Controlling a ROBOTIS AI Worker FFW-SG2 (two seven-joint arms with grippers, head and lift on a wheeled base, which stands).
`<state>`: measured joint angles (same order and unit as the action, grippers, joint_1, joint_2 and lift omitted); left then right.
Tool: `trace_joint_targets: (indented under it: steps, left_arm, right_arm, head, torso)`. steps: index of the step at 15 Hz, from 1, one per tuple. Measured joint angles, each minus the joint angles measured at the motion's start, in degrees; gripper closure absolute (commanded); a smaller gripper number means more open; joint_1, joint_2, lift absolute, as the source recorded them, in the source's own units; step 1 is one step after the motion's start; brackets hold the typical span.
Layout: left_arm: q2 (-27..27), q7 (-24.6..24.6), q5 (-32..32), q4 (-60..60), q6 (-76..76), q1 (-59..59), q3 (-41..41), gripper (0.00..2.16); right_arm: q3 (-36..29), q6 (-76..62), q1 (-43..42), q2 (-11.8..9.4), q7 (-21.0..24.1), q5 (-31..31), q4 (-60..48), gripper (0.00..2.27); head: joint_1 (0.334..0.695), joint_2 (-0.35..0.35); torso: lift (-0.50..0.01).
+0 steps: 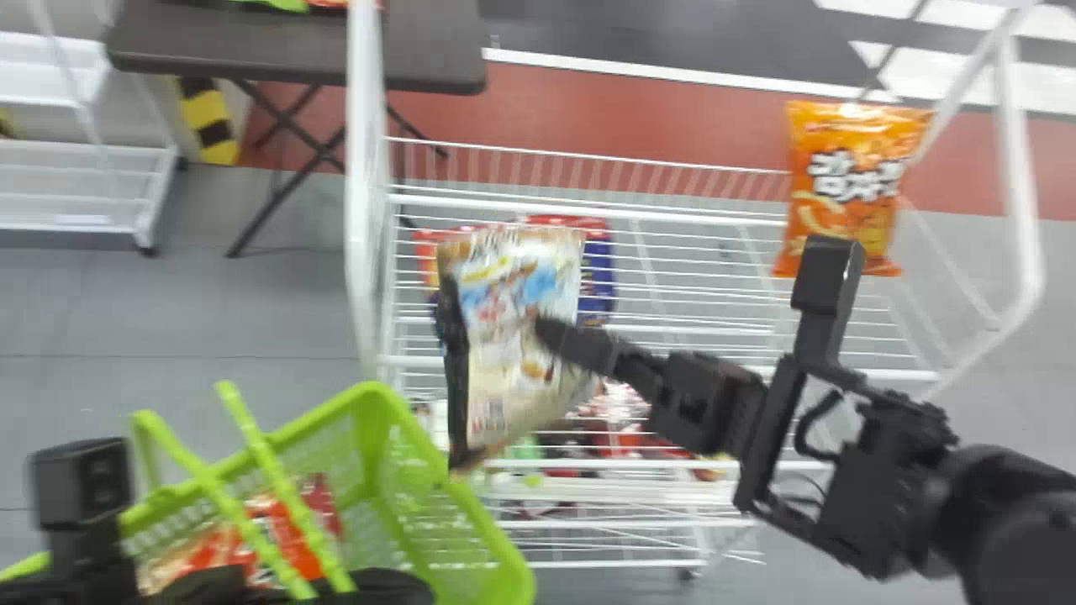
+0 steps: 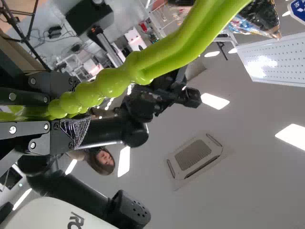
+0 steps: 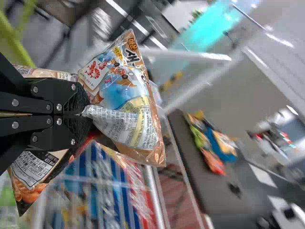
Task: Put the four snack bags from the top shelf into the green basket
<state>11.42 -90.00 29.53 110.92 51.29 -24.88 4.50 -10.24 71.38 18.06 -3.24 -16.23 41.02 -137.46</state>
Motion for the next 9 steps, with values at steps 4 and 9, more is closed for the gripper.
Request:
trace_joint_targets:
  steps: [4, 9]
  left_arm:
    - [0.0, 0.0, 0.0, 0.2, 0.0, -0.4, 0.0, 2.15]
    - [0.2, 0.0, 0.1, 0.5, 0.0, -0.5, -0.4, 2.15]
  right_arm:
    - [8.9, 4.6, 0.4, 0.1, 0.6, -0.4, 0.4, 2.26]
    - [18.5, 5.0, -2.2, 0.1, 1.5, -4.4, 8.1, 2.26]
  head:
    - [0.695, 0.118]
    - [0.695, 0.226]
  torso:
    - [0.000]
    - [0.000]
